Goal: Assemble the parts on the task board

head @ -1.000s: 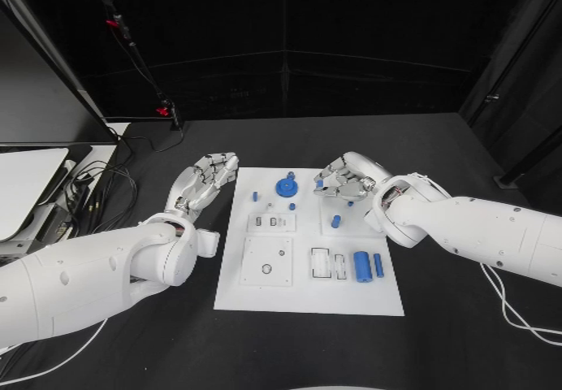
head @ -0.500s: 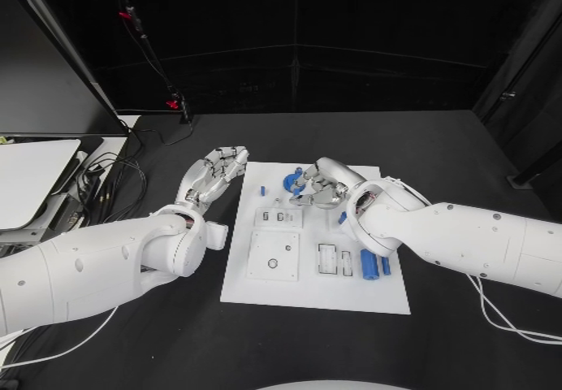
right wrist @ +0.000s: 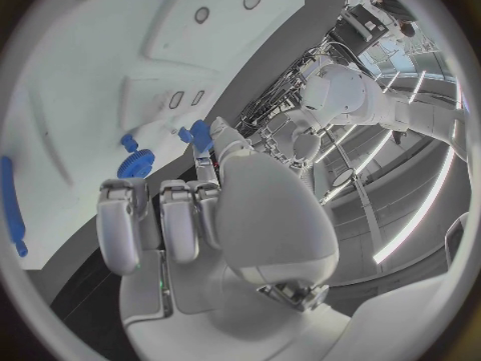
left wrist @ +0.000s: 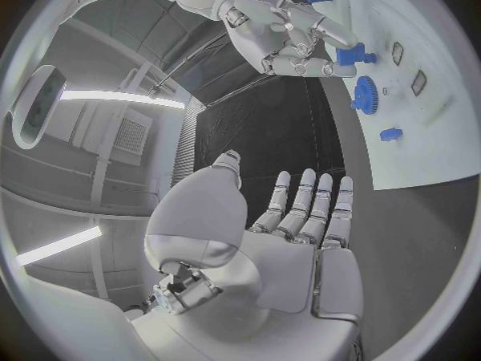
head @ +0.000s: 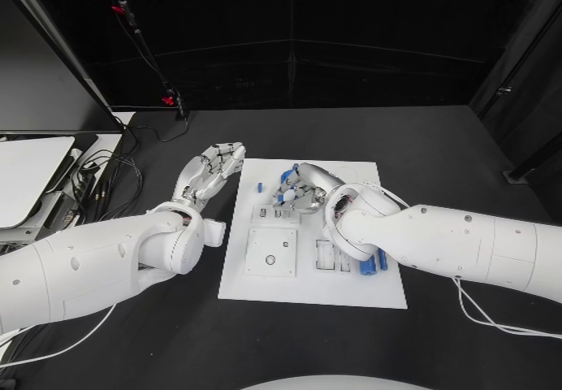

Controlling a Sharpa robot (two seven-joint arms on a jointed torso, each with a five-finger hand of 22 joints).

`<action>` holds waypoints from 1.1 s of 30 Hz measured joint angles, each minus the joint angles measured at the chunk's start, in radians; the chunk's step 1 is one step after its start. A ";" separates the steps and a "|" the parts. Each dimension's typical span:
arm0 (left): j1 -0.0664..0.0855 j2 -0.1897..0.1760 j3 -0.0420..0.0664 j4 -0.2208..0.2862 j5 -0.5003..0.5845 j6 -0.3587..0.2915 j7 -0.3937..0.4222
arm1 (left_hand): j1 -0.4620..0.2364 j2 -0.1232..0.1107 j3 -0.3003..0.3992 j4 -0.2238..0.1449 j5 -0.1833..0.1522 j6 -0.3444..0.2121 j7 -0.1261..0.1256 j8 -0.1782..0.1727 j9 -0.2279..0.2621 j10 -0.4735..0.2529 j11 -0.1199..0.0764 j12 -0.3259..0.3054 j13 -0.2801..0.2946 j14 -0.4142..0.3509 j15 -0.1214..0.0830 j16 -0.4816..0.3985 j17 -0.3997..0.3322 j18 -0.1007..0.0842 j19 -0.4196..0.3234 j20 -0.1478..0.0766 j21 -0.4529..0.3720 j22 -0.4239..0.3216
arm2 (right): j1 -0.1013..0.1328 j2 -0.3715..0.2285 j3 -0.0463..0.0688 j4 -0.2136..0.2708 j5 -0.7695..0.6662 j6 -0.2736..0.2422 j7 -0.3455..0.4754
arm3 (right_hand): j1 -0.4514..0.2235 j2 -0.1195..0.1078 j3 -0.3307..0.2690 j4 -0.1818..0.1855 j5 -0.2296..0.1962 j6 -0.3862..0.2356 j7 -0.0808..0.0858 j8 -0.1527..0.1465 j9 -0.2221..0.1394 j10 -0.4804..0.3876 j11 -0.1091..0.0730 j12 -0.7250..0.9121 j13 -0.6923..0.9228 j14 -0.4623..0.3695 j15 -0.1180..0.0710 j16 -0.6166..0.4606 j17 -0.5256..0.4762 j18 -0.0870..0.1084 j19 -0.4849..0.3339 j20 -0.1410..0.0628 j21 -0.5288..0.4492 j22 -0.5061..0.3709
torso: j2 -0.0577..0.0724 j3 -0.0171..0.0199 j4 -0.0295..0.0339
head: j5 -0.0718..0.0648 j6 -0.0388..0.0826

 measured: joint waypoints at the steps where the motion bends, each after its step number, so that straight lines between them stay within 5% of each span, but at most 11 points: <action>1: 0.000 0.000 0.000 0.000 0.000 0.000 0.000 | 0.000 0.000 0.000 0.000 0.000 0.000 0.000 0.000 0.000 0.000 0.000 0.000 0.000 0.000 0.000 0.000 0.000 0.000 0.000 0.000 0.000 0.000 | -0.004 0.001 0.000 -0.001 -0.002 0.000 -0.006 | 0.000 0.000 0.000 0.000 0.000 0.000 0.000 -0.001 0.000 0.000 0.000 0.000 0.000 0.000 0.000 0.000 0.000 0.000 0.000 0.000 0.000 0.000 | 0.000 0.0001 0.0000 | -0.001 0.000; 13: 0.000 0.001 0.000 -0.001 0.000 0.000 0.000 | 0.000 0.000 0.000 0.000 0.000 0.000 0.000 0.000 0.000 0.000 0.000 0.000 0.000 0.000 0.000 0.000 0.000 0.000 0.000 0.000 0.000 0.000 | -0.043 0.001 0.000 -0.017 -0.022 0.001 -0.038 | 0.001 -0.001 0.003 -0.003 0.010 0.003 0.003 -0.009 -0.001 0.004 0.004 0.000 0.000 0.000 0.000 0.000 0.000 0.000 0.000 0.000 0.000 0.000 | 0.001 0.0022 0.0002 | -0.003 -0.005; 33: 0.000 0.001 0.000 -0.003 0.000 0.000 0.000 | 0.000 0.000 0.000 0.000 0.000 0.000 0.000 0.000 0.000 0.000 0.000 0.000 0.000 0.000 0.000 0.000 0.000 0.000 0.000 0.000 0.000 0.000 | -0.049 0.007 0.000 -0.030 -0.046 -0.004 -0.037 | -0.003 0.003 0.005 -0.005 0.014 0.002 0.002 -0.015 -0.002 0.004 0.004 0.000 0.000 0.000 0.000 0.000 0.000 0.000 0.000 0.000 0.000 0.000 | 0.002 0.0025 0.0002 | -0.002 -0.017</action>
